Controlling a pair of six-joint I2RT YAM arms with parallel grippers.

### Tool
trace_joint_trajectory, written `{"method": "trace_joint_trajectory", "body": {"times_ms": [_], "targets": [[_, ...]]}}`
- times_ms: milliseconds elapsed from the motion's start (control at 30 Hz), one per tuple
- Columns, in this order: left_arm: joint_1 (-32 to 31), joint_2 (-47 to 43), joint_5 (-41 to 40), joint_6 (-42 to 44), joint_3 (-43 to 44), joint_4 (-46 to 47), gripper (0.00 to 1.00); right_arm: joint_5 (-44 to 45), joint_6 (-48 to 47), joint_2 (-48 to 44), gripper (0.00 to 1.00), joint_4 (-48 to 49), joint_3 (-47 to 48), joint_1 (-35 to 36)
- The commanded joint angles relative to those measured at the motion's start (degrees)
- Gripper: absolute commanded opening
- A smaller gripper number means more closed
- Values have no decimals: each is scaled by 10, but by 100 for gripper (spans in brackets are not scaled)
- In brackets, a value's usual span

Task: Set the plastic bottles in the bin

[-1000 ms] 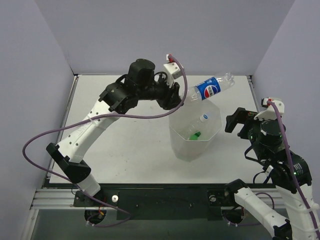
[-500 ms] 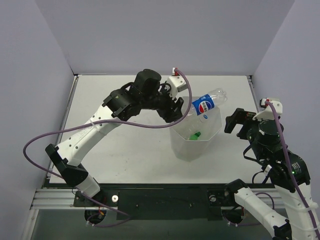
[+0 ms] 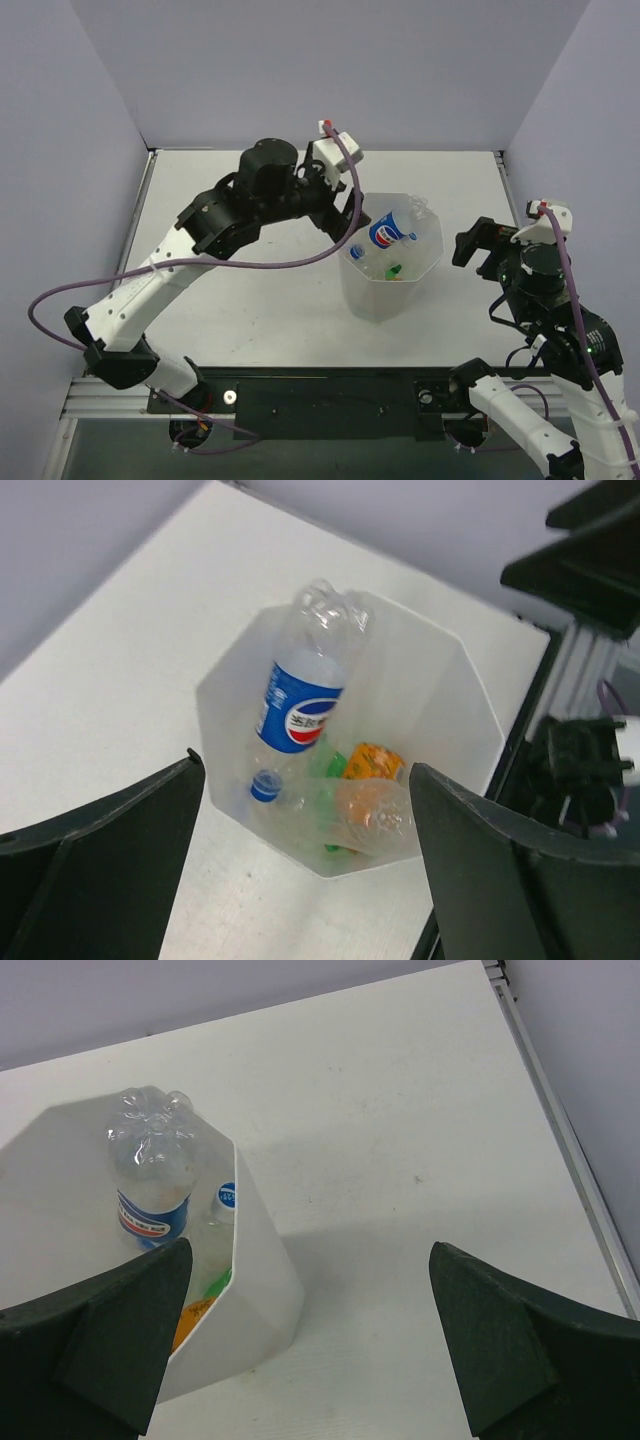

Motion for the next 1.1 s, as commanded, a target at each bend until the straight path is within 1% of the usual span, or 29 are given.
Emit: {"method": "trace_joint_trajectory", "body": {"times_ms": [0,33,67,100,133,167,200,233,267,333,367,400,433,500,533,567,600,667,700,733,800,833,867,900,933,967,1000,1033,1067], "targets": [[22,-94,-144,-67,-61,142,97,28,44,24,100,-2,1,-3],[30,-110,-163,-78,-83,164,97,24,49,30,100,-7,4,-3],[58,-114,-161,-109,-93,167,97,19,56,41,100,-20,13,-5],[75,-123,-140,-125,-107,171,97,0,58,48,100,-28,19,-6],[115,-125,-122,-165,-114,172,97,-11,63,56,100,-28,24,-10],[132,-130,-90,-184,-131,176,97,-34,65,60,100,-27,26,-12],[174,-133,-60,-229,-140,180,97,-54,67,67,100,-27,26,-16],[196,-138,-40,-247,-162,188,97,-61,71,70,100,-24,27,-17],[231,-138,-7,-283,-170,188,97,-70,71,78,100,-22,24,-18],[275,-134,15,-314,-195,176,97,-59,81,84,100,-24,23,-23],[282,-133,14,-321,-213,167,97,-47,92,84,100,-33,23,-25],[294,-134,19,-329,-229,162,97,-11,102,81,100,-41,24,-37],[299,-134,25,-329,-264,162,96,8,114,73,100,-43,21,-44],[313,-138,40,-336,-314,158,95,22,115,49,100,-37,8,-98],[315,-142,47,-341,-330,158,95,5,116,45,100,-38,0,-115],[318,-145,48,-344,-363,159,95,-12,117,45,100,-37,-9,-158],[318,-151,46,-347,-394,163,95,-66,120,52,100,-37,-16,-186],[321,-160,39,-350,-418,155,94,-141,146,52,100,-25,-55,-265],[327,-166,36,-344,-420,152,93,-186,173,42,100,2,-99,-310],[329,-177,25,-340,-421,138,93,-207,188,39,100,18,-117,-325],[339,-200,4,-323,-411,115,93,-243,216,46,100,53,-169,-327],[348,-207,-11,-308,-405,108,93,-283,245,52,98,72,-212,-330],[352,-219,-17,-300,-394,94,93,-300,260,54,97,110,-238,-330],[358,-225,-37,-286,-389,89,93,-337,296,56,94,131,-280,-330],[361,-235,-47,-280,-378,76,94,-352,335,57,91,185,-306,-329],[366,-244,-62,-271,-376,66,94,-371,355,56,88,212,-346,-317],[370,-247,-68,-266,-370,64,94,-368,406,57,87,279,-369,-301],[374,-248,-75,-261,-369,63,94,-347,426,62,87,317,-399,-261],[377,-251,-78,-260,-369,63,94,-326,450,73,87,356,-404,-199]]}}
